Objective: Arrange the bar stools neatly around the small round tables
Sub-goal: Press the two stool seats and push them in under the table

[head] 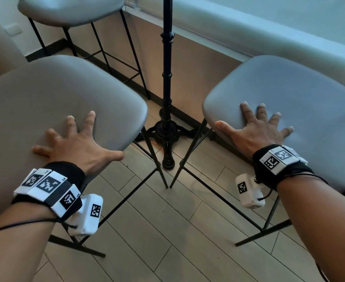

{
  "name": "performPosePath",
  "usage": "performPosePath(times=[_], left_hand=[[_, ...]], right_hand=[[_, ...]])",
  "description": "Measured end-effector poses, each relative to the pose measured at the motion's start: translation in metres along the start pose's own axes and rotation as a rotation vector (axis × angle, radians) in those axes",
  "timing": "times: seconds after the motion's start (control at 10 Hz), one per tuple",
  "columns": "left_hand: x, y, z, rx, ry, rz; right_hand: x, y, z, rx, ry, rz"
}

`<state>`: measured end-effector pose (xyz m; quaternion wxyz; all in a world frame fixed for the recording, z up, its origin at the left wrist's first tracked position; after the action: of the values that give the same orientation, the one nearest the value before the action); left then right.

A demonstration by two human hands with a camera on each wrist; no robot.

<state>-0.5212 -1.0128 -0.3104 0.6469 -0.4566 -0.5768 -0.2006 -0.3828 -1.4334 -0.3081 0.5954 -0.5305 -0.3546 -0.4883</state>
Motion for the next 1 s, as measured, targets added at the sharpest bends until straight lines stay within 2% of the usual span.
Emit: performPosePath(times=[1.0], left_hand=[[0.0034,0.0052,-0.0029,-0.012,0.006,-0.034]], right_hand=[[-0.0003,0.0045,0.0087,-0.009,0.003,-0.029]])
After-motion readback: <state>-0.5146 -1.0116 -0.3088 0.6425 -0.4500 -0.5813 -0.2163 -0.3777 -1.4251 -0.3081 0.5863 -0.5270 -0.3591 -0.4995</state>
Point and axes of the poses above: each hand's wrist, its own y-axis towards the middle knuckle, its own x-axis out of the back of the hand, z = x × y, the point moved 10 cm from there along y, towards the middle knuckle, and after that the axes turned 10 degrees about z, right-handed, at the moved point
